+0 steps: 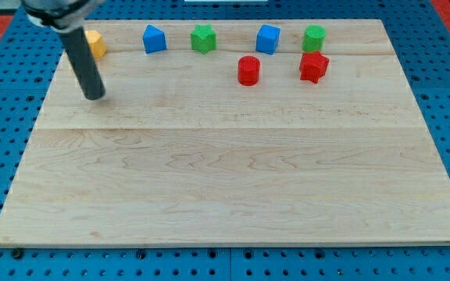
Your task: Point at the red circle
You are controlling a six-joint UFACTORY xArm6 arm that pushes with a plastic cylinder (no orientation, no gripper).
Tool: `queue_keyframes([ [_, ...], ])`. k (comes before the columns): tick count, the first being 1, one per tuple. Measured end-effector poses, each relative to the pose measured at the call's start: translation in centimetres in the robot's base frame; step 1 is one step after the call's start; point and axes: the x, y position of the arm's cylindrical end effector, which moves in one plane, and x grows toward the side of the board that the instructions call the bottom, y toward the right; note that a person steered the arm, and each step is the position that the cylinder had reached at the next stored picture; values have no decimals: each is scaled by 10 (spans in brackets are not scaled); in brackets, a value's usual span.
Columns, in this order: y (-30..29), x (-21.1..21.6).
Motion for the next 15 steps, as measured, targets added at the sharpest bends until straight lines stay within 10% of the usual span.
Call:
queue_keyframes([
  [3,-6,-74],
  [11,73,-54],
  [15,202,-63],
])
